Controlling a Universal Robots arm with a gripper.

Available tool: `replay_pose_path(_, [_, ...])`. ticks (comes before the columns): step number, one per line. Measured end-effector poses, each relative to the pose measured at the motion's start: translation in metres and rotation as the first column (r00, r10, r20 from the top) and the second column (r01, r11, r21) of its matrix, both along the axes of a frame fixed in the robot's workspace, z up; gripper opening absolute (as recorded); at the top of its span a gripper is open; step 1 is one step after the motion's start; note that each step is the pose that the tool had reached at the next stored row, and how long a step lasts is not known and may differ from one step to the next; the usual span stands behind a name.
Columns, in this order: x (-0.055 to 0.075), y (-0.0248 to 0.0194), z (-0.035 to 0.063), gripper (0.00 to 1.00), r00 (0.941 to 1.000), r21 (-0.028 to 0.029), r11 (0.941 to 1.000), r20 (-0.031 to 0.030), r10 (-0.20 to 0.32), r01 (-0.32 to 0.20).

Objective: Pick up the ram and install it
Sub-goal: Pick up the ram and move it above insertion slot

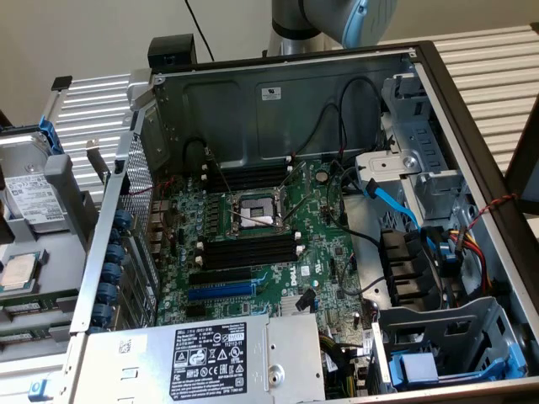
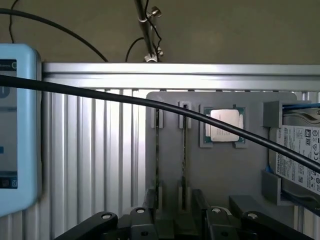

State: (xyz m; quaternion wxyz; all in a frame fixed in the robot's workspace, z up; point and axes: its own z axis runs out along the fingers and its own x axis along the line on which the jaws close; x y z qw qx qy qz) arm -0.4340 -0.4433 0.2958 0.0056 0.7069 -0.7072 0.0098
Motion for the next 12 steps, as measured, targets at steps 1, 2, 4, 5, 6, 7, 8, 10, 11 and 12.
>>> replay_pose_path(1, [0.000, 0.0000, 0.0000, 0.42, 1.0000, 0.0000, 1.0000, -0.0001, 0.000, 0.000])
replay_pose_path(2, [0.000, 0.0000, 0.0000, 0.42, 1.0000, 0.0001, 1.0000, 0.0000, 0.000, 0.000])
replay_pose_path(4, [0.000, -0.0001, -0.0023, 0.42, 1.0000, 0.0002, 1.0000, -0.0003, 0.000, 0.000])
replay_pose_path(5, [0.001, -0.0005, -0.0040, 0.42, 1.0000, 0.0002, 1.0000, -0.0004, 0.000, 0.000])
replay_pose_path(6, [0.001, -0.0007, -0.0059, 0.42, 1.0000, 0.0002, 1.0000, -0.0004, 0.000, 0.000])
replay_pose_path(7, [0.001, -0.0012, -0.0078, 0.42, 1.0000, 0.0003, 1.0000, -0.0003, 0.000, 0.000])
replay_pose_path(8, [0.001, -0.0023, -0.0094, 0.42, 1.0000, 0.0001, 1.0000, -0.0006, 0.000, 0.000])
replay_pose_path(10, [0.001, -0.0071, -0.0132, 0.42, 1.0000, 0.0001, 1.0000, -0.0005, 0.000, 0.000])
replay_pose_path(11, [0.001, -0.0097, -0.0150, 0.42, 1.0000, 0.0002, 1.0000, -0.0009, 0.000, 0.000])
replay_pose_path(12, [0.001, -0.0118, -0.0167, 0.42, 1.0000, 0.0002, 1.0000, -0.0015, 0.000, 0.000])
